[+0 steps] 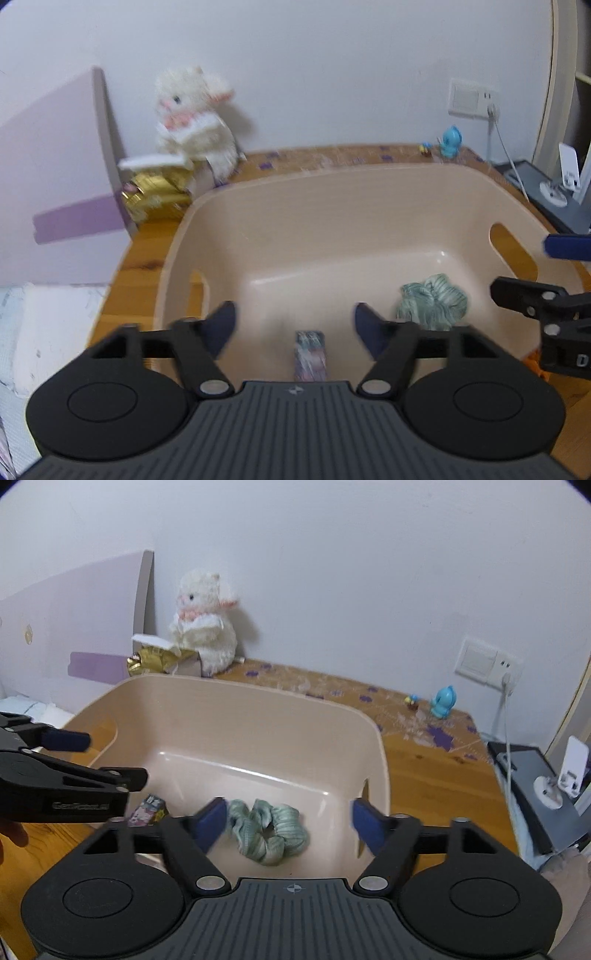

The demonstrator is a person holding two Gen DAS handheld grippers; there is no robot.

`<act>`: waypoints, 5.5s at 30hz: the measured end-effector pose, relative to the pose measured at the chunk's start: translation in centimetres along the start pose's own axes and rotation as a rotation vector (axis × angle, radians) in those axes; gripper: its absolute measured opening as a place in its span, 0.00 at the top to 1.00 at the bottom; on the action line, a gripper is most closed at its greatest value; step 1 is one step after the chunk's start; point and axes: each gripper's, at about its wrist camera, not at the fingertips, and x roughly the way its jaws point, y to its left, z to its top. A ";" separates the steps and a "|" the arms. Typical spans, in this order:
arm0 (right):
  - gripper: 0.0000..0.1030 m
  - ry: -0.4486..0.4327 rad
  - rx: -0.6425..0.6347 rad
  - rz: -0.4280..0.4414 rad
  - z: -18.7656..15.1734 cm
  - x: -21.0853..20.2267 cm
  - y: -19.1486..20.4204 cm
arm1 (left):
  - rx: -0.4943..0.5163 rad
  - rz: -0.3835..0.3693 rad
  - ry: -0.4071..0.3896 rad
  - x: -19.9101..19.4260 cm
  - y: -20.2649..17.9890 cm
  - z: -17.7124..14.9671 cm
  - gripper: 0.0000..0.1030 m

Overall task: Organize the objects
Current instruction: 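Open both tools to drop the box and scrunchie into the basket, then move left tool to black cube box while right tool approaches orange plush toy, then close left tool on black cube box while right tool grasps orange toy, then lift both held items and carry them over the basket, then open both tools to drop the cube and orange toy into the basket, then move left tool to white box while right tool approaches blue-and-white box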

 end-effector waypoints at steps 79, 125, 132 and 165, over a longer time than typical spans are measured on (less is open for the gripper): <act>0.90 0.146 0.126 -0.021 -11.8 -1.1 -5.1 | -0.090 -0.074 0.150 -1.3 0.6 -9.4 0.55; 0.89 -0.055 -0.003 0.038 0.1 0.0 -0.5 | -0.007 -0.007 0.023 0.7 -1.8 2.4 0.55; 0.88 0.053 0.002 0.056 -1.4 3.5 -0.6 | -0.018 -0.014 0.126 3.9 -1.7 1.4 0.55; 0.10 -0.048 0.095 -0.009 -5.3 -5.2 -1.6 | -0.055 0.070 -0.216 -8.0 -0.7 2.6 0.13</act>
